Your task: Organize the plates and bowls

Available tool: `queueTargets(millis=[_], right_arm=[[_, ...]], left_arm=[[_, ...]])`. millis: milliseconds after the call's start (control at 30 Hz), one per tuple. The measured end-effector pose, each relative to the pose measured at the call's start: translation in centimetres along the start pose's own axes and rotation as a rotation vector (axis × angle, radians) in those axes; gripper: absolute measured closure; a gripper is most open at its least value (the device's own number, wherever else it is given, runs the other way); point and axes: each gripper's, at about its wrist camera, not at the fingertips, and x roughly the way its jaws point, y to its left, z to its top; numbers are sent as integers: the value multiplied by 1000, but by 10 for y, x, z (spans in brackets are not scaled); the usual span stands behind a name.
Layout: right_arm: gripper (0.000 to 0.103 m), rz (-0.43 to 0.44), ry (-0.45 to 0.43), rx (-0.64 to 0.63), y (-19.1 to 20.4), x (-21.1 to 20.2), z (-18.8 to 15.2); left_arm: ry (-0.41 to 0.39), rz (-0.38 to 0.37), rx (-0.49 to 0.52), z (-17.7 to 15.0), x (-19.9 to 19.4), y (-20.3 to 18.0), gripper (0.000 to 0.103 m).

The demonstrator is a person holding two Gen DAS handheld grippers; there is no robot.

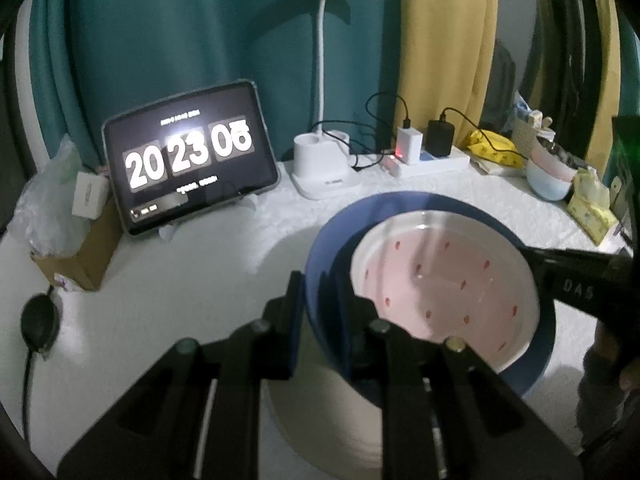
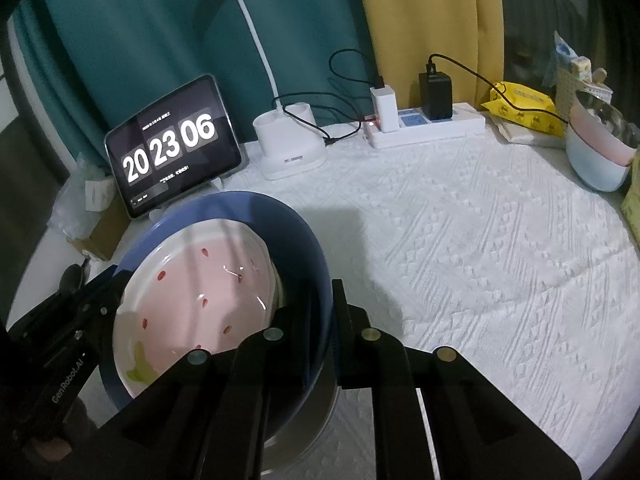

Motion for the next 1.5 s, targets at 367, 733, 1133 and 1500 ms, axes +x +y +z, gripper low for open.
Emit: queueTargets(millis=[367,733,1133,1500], right_arm=[[86,-58,10,-20,3,-2,0],[64,-123,15,-9,-1,-12,-6],[62,-118,-12,-9,2,-36,-17],[60,-107,-44,-14,2,-60,-28]], left_arm=[[19,17,1,-1,-5,-2,84],[26,40,-47,-8,-17,5,57],[-3,27,-32,-17,-42,-6,55],[-39,13,-22,-24,-67,-18,50]])
